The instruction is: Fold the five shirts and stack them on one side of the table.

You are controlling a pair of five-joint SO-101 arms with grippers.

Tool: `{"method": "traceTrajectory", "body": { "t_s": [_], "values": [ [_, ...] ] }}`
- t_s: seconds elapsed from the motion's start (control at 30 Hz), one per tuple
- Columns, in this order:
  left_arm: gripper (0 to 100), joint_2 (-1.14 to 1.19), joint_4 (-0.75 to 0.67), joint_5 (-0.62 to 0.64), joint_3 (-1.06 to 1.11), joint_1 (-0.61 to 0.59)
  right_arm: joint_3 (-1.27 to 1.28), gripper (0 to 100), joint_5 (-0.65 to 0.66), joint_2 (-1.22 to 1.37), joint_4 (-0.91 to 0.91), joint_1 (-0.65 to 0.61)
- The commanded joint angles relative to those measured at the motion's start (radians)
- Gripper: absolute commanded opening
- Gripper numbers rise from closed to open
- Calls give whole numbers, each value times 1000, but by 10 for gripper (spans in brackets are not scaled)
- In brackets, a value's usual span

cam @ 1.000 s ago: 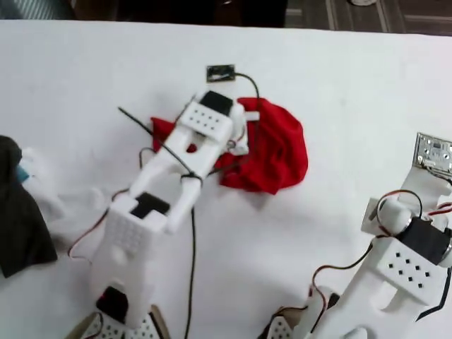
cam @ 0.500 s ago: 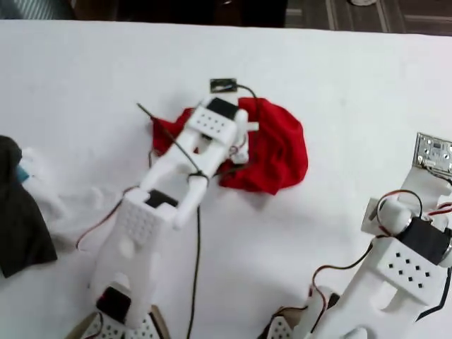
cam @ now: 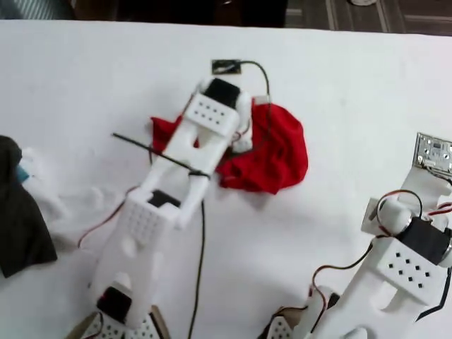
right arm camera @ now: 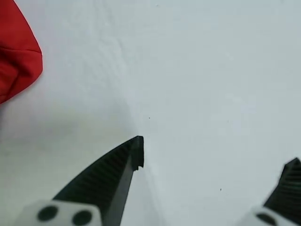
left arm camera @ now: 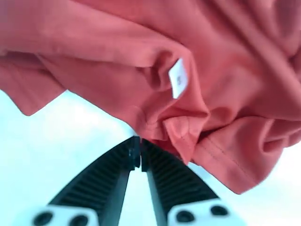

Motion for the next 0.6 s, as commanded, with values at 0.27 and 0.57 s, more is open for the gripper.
{"method": "traceTrajectory", "body": {
  "t_s": [0.27, 0.57],
  "values": [
    [145, 120, -92, 0, 33, -8, -9, 432, -2, -1, -12, 2],
    [151, 124, -75, 2, -68, 18, -9, 432, -3, -1, -8, 2]
  ]
}}
